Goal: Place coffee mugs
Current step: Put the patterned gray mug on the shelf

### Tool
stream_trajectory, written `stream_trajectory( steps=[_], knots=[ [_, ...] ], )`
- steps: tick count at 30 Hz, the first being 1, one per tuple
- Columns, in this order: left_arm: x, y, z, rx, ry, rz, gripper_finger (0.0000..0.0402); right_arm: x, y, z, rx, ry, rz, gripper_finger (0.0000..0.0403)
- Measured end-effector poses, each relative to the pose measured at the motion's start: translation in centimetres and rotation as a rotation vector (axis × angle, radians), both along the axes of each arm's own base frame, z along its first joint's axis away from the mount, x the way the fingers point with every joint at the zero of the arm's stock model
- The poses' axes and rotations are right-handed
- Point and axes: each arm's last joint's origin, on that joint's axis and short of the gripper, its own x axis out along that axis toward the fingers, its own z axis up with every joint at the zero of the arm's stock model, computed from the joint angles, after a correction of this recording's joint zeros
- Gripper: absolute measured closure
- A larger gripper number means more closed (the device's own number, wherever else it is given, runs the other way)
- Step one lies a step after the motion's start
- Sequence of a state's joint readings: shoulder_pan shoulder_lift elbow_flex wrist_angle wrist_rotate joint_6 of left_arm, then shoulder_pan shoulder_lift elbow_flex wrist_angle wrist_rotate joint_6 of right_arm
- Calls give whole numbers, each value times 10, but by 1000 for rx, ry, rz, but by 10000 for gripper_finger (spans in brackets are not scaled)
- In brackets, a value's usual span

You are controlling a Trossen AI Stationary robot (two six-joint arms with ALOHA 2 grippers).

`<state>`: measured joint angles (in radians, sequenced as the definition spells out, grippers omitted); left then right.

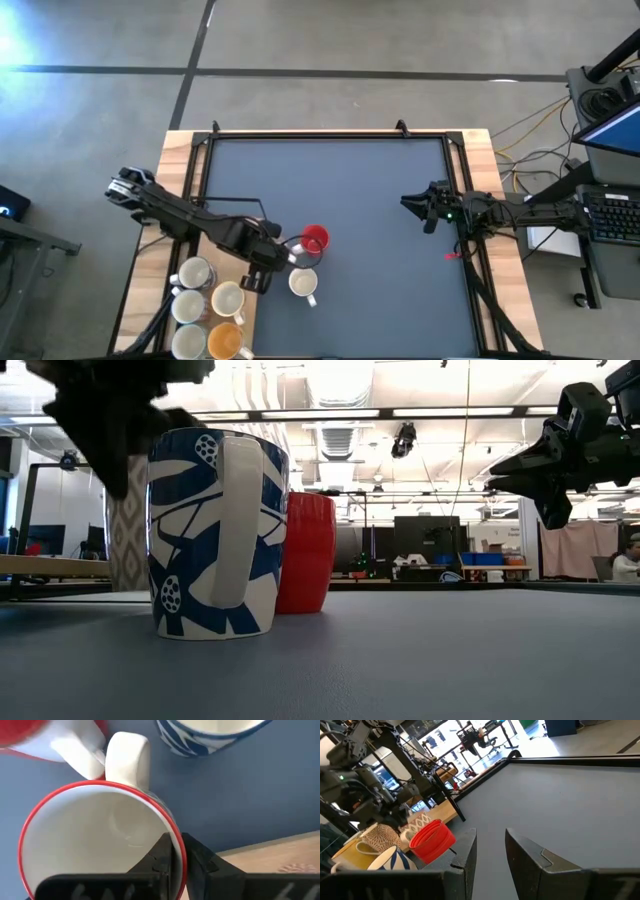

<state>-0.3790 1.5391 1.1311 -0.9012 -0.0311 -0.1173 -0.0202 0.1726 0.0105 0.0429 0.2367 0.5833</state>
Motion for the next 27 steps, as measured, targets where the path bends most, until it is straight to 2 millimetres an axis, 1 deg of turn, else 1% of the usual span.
stream_trajectory(
  steps=[5, 9, 15, 19, 22, 27],
  knots=[
    [-10, 1, 22, -21, -39, 17, 393, 0, 0, 0, 0, 0, 0, 312],
    [-24, 1, 41, -39, -46, 38, 393, 0, 0, 0, 0, 0, 0, 312],
    [-48, -6, 55, -65, -4, 124, 393, 0, 0, 0, 0, 0, 0, 312],
    [-61, -16, 56, -63, 31, 181, 393, 0, 0, 0, 0, 0, 0, 312],
    [-69, -24, 53, -19, 47, 212, 393, 0, 0, 0, 0, 0, 0, 312],
    [-78, -34, 45, 1, 61, 232, 393, 0, 0, 0, 0, 0, 0, 312]
  ],
)
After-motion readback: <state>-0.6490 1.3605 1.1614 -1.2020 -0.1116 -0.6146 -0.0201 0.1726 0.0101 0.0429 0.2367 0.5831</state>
